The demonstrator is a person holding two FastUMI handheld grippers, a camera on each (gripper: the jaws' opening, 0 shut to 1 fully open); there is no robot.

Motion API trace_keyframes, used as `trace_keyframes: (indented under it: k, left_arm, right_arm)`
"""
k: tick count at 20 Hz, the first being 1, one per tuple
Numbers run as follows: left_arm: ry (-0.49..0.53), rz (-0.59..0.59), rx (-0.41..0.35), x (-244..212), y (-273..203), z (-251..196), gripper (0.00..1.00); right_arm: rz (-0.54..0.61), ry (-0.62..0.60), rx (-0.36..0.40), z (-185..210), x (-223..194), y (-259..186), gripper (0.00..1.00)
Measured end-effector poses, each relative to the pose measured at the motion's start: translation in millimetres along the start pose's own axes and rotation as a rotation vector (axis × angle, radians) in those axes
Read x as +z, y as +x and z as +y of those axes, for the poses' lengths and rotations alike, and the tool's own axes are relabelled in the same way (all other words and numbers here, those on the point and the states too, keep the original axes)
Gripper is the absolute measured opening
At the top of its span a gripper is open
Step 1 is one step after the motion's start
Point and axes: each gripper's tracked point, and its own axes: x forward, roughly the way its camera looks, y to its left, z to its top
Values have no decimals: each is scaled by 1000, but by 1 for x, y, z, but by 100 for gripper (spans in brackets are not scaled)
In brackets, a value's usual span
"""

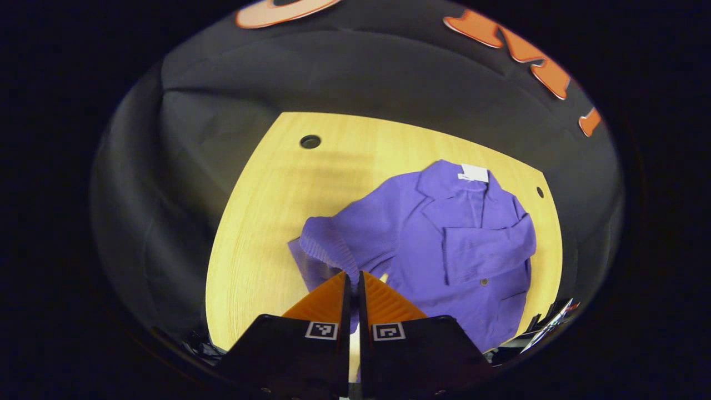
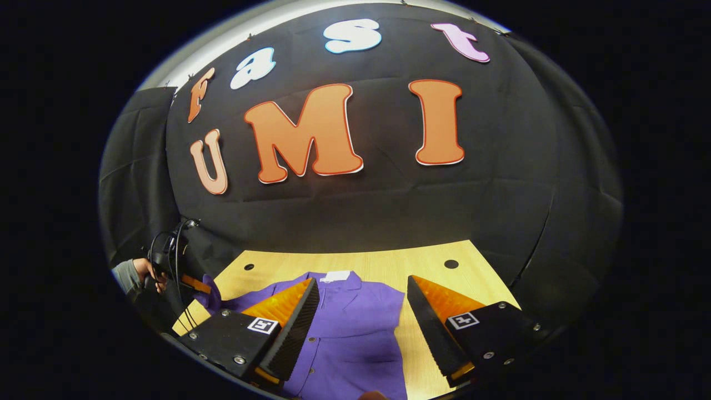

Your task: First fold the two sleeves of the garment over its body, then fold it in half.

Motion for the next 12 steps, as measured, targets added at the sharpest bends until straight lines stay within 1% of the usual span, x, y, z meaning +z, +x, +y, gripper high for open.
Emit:
trace_keyframes:
  k: [2,5,9,12]
  left_arm:
    - [45,-4,-33,10,5,-38,9]
    - [116,-9,-69,26,2,-84,9]
    - [214,-13,-114,41,-2,-143,9]
    - [277,-13,-163,48,-4,-189,9]
  right_arm:
    - [-4,20,-9,-9,-2,-6,95]
    - [-9,55,-22,-22,-4,-14,95]
    - [-15,46,-48,-38,-6,-22,95]
    - [-15,36,-55,-47,-6,-28,95]
